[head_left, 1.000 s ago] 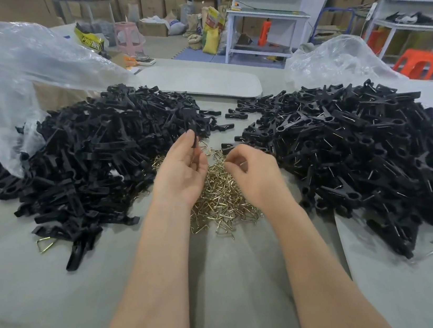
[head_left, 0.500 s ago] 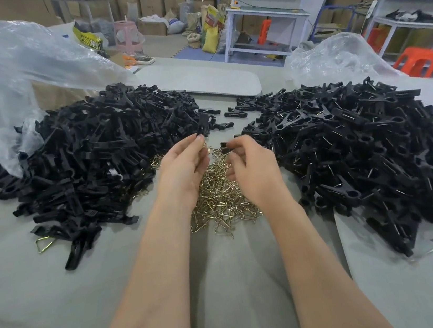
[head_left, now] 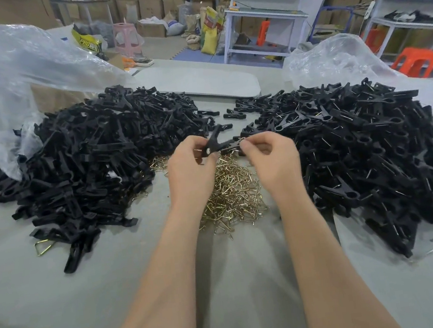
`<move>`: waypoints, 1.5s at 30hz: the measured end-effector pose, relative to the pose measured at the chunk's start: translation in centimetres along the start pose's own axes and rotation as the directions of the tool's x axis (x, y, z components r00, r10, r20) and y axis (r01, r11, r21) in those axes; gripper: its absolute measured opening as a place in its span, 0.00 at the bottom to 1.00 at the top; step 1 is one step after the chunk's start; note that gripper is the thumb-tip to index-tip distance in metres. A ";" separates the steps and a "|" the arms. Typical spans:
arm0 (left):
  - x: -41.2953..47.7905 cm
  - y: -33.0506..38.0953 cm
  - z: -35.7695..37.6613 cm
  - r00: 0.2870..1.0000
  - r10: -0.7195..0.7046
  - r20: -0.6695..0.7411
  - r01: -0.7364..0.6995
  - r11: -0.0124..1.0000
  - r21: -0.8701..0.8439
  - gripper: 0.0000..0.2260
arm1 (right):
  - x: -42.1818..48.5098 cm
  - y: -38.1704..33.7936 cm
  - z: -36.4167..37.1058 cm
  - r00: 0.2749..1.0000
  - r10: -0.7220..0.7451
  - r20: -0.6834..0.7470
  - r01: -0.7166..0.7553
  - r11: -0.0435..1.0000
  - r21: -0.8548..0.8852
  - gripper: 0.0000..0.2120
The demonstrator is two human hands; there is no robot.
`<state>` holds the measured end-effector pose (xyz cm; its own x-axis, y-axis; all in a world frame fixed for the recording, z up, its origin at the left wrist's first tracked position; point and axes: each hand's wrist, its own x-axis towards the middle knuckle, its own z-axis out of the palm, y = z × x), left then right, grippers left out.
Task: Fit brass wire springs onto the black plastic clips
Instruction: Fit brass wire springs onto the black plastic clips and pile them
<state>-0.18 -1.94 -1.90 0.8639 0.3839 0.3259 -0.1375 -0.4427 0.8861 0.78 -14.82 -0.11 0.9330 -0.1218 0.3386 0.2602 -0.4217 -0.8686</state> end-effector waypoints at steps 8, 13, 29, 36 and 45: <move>-0.5 0.2 0.5 0.956 0.256 0.145 -0.275 0.952 0.136 0.10 | 0.4 0.0 -1.0 0.994 0.105 0.006 -0.105 0.993 0.059 0.08; -0.5 0.4 0.6 0.939 0.299 0.168 -0.321 0.939 0.127 0.10 | 0.5 0.3 -1.2 0.996 0.092 -0.019 -0.092 0.996 0.001 0.08; -0.4 0.6 -0.4 0.919 0.204 0.339 -0.187 0.979 -0.082 0.11 | 0.7 0.8 -3.0 0.802 0.271 0.532 -0.528 0.737 0.421 0.11; -0.7 1.5 -1.0 0.888 0.290 0.356 -0.252 0.956 -0.152 0.10 | 0.0 1.0 -2.1 0.630 0.126 0.766 -0.654 0.618 0.437 0.26; -0.5 1.5 -1.1 0.870 0.301 0.391 -0.215 0.945 -0.247 0.11 | 0.0 1.8 -0.9 0.689 0.151 0.709 -0.623 0.624 0.472 0.24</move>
<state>-1.38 -1.91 -0.38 0.8997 -0.1160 0.4209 -0.4357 -0.3007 0.8484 1.01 -16.41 -1.34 0.8583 0.4895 -0.1544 -0.3011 0.2367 -0.9237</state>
